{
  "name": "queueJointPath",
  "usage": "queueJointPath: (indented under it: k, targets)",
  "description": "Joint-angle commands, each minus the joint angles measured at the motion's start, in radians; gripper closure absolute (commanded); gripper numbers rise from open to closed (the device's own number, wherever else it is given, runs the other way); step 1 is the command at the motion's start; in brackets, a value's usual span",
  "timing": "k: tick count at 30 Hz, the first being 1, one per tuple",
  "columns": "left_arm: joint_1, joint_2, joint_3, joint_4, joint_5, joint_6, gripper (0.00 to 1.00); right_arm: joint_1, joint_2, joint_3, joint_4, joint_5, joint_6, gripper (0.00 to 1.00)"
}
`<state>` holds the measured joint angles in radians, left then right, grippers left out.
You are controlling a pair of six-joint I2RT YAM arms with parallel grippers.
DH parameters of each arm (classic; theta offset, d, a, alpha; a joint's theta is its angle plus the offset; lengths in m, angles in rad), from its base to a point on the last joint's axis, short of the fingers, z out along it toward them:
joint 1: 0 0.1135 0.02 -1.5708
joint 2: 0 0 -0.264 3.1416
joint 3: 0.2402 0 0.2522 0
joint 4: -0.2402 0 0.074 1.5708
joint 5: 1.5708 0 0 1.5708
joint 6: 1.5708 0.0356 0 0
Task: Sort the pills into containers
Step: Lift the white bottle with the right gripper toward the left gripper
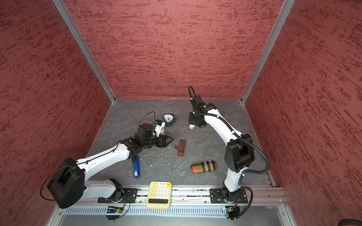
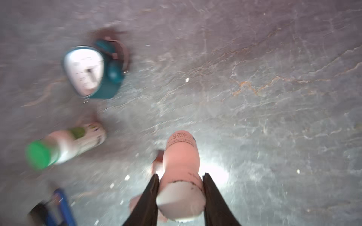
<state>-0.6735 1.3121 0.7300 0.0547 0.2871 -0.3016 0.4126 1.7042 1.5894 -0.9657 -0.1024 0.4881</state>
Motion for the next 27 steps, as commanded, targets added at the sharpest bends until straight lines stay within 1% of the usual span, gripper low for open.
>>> queueJointPath:
  k: [1, 4, 6, 9, 12, 15, 17, 19, 27]
  targets:
    - [-0.065, -0.005, -0.083, 0.328, -0.051, 0.257, 0.33, -0.003, -0.069, -0.057, 0.005, -0.151, -0.022, 0.7]
    - [-0.097, 0.04, -0.155, 0.583, -0.034, 0.406, 0.31, -0.004, -0.134, -0.105, 0.005, -0.204, -0.022, 0.7]
    - [-0.1, 0.088, -0.176, 0.706, -0.023, 0.462, 0.3, -0.004, -0.169, -0.127, 0.003, -0.231, -0.022, 0.7]
    - [-0.099, 0.165, -0.188, 0.845, 0.0, 0.524, 0.28, -0.003, -0.205, -0.152, -0.008, -0.276, -0.026, 0.7]
    - [-0.1, 0.231, -0.165, 0.891, 0.058, 0.561, 0.27, -0.003, -0.235, -0.173, -0.019, -0.313, -0.031, 0.7]
    - [-0.109, 0.292, -0.137, 0.924, 0.1, 0.572, 0.28, -0.004, -0.245, -0.186, -0.03, -0.337, -0.035, 0.7]
    - [-0.116, 0.318, -0.128, 0.942, 0.104, 0.574, 0.29, -0.004, -0.245, -0.195, -0.033, -0.348, -0.037, 0.7]
    - [-0.119, 0.334, -0.123, 0.957, 0.11, 0.573, 0.31, -0.003, -0.278, -0.202, -0.034, -0.358, -0.037, 0.7]
    - [-0.124, 0.369, -0.114, 0.976, 0.119, 0.576, 0.37, -0.003, -0.282, -0.205, -0.047, -0.385, -0.043, 0.71]
